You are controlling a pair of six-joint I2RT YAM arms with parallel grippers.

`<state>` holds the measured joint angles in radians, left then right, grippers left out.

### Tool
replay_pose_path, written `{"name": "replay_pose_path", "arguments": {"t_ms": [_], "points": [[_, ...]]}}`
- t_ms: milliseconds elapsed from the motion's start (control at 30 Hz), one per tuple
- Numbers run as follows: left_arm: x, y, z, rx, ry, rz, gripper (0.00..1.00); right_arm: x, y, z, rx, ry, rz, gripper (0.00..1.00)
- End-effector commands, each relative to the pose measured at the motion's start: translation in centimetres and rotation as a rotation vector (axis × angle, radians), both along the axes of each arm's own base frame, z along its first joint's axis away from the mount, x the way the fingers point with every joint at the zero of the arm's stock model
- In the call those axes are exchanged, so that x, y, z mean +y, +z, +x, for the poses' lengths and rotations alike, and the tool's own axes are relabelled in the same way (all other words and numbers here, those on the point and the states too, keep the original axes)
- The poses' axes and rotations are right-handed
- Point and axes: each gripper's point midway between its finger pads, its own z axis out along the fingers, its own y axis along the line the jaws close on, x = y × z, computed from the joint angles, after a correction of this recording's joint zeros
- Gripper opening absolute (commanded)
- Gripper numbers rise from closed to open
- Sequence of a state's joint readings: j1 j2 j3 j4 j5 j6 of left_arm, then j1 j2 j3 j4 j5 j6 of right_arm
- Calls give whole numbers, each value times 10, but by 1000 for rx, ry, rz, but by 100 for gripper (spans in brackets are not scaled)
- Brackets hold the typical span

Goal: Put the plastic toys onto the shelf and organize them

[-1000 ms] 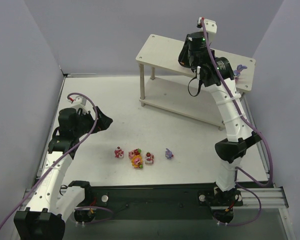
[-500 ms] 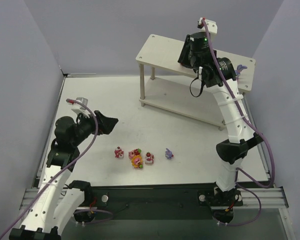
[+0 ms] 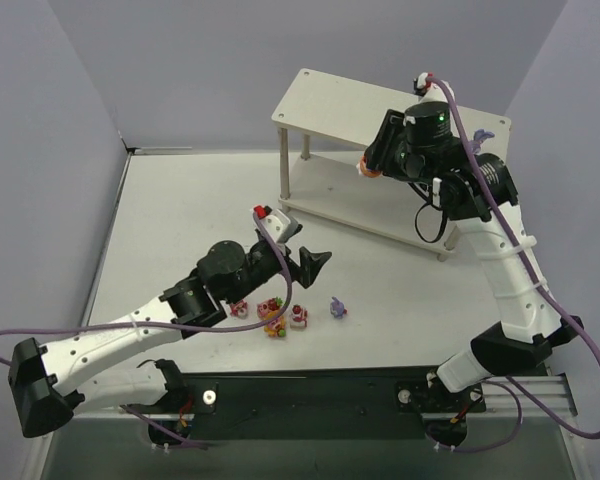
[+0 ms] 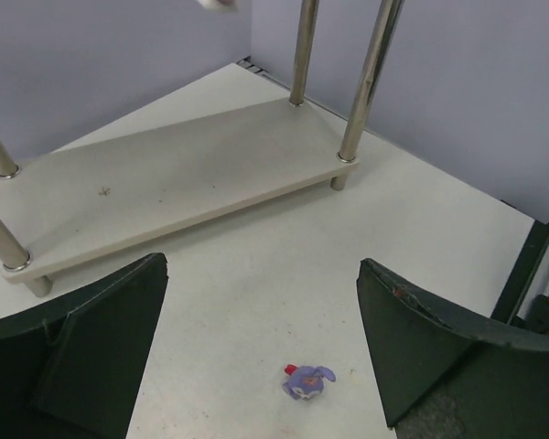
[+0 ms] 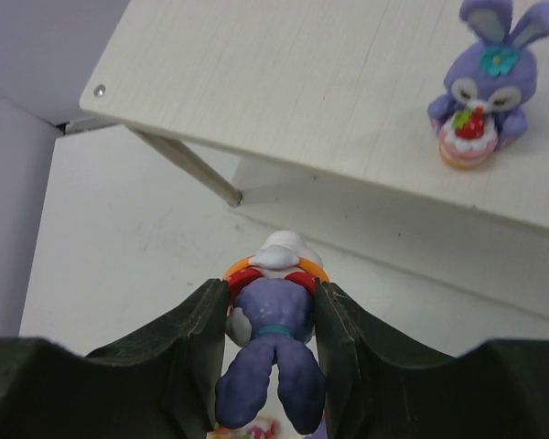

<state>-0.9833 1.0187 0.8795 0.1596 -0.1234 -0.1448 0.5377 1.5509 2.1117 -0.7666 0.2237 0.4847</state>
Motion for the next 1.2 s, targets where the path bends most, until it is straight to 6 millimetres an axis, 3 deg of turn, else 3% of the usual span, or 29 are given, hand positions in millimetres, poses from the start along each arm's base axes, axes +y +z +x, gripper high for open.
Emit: {"name": "replay_pose_path", "arguments": {"t_ms": [0,133,200,400,433,700,767,1167], "points": [[2,58,22,-222,158,-96,95,15,-34,-26,111,54,50,0],[-20,56,22,-309,161,-73,87,25,-56,-40,172,68,65,0],[-24,64,25,-343,183,-104,77,33,-61,-46,187,84,72,0],[-55,47,30,-366,158,-80,76,47,-67,-51,221,89,99,0],[-60,37,31,-377,158,-51,76,48,-67,-50,222,88,104,0],[-70,27,46,-417,250,-25,80,54,-72,-53,239,99,107,0],[-68,32,49,-423,279,-40,80,54,-75,-54,244,101,102,0],[-74,35,68,-444,376,-22,67,56,-82,-63,266,128,97,0]]}}
